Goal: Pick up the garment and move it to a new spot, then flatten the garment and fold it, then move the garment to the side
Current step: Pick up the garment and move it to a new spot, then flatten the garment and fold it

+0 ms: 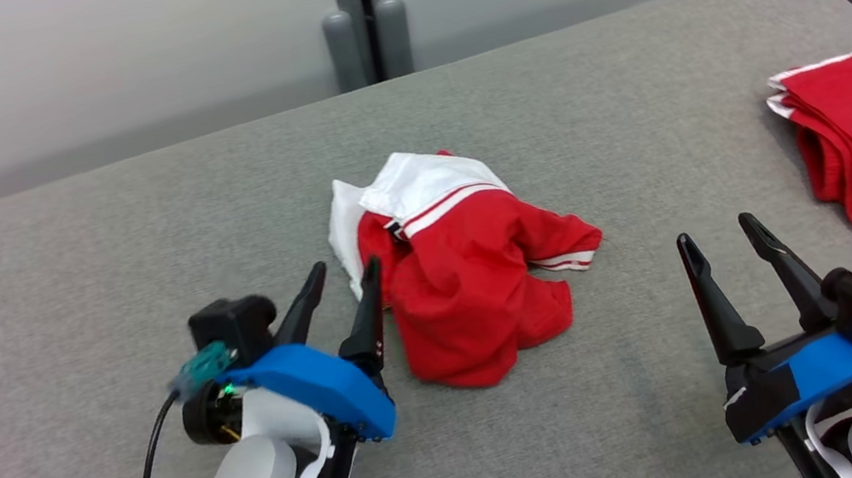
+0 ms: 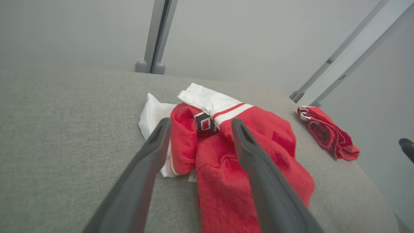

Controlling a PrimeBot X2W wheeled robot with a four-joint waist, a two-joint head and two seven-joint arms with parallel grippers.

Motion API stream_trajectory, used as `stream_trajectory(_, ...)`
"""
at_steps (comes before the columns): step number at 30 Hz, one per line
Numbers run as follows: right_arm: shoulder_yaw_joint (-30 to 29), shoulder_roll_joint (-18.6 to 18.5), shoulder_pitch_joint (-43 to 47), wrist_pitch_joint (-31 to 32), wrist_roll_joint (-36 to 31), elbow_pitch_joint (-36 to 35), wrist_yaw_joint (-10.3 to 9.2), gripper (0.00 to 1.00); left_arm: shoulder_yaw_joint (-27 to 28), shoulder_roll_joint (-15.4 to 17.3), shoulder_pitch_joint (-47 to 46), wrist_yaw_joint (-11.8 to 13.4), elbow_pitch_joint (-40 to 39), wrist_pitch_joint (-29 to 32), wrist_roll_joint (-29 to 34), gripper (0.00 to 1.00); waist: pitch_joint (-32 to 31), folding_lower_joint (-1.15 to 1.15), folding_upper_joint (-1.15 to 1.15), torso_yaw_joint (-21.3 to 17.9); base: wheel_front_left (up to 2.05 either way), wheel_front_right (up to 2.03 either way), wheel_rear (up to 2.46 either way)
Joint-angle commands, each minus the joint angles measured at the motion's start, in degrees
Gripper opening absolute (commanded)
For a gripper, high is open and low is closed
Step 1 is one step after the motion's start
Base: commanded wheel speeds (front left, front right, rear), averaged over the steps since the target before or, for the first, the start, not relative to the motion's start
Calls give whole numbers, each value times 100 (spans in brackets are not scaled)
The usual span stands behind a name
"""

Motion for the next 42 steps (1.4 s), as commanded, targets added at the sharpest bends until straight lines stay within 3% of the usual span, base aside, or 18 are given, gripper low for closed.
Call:
stream_trajectory(1, -39, -11, 80, -23, -21, 5, 3, 100, 54, 54, 79, -36, 13, -293, 13, 100, -70, 0, 0, 137, 0, 0, 0)
stream_trajectory(9, -167, -60, 206, 14, -7, -15, 3, 100, 317, 326, 408, 36, -122, -1335, 268, 100, -198, 0, 0, 358, 0, 0, 0)
stream_trajectory(14, -221, -53, 315, 9, 15, 23, 3, 100, 613, 538, 828, 154, -527, -1460, 598, 100, -292, 0, 0, 423, 0, 0, 0)
stream_trajectory(17, -272, -21, 393, -6, 29, 43, 3, 100, 1060, 615, 1295, 222, -1113, -1463, 955, 100, -351, 0, 0, 457, 0, 0, 0)
stream_trajectory(26, -353, 3, 498, -22, 66, 110, 3, 100, 1942, 461, 1960, 202, -1604, -1465, 1398, 100, -439, 0, 0, 543, 0, 0, 0)
stream_trajectory(42, -370, 45, 482, 83, 41, 137, 3, 100, 2304, 313, 2231, 44, -1508, -1467, 1863, 100, -398, 0, 0, 621, 0, 0, 0)
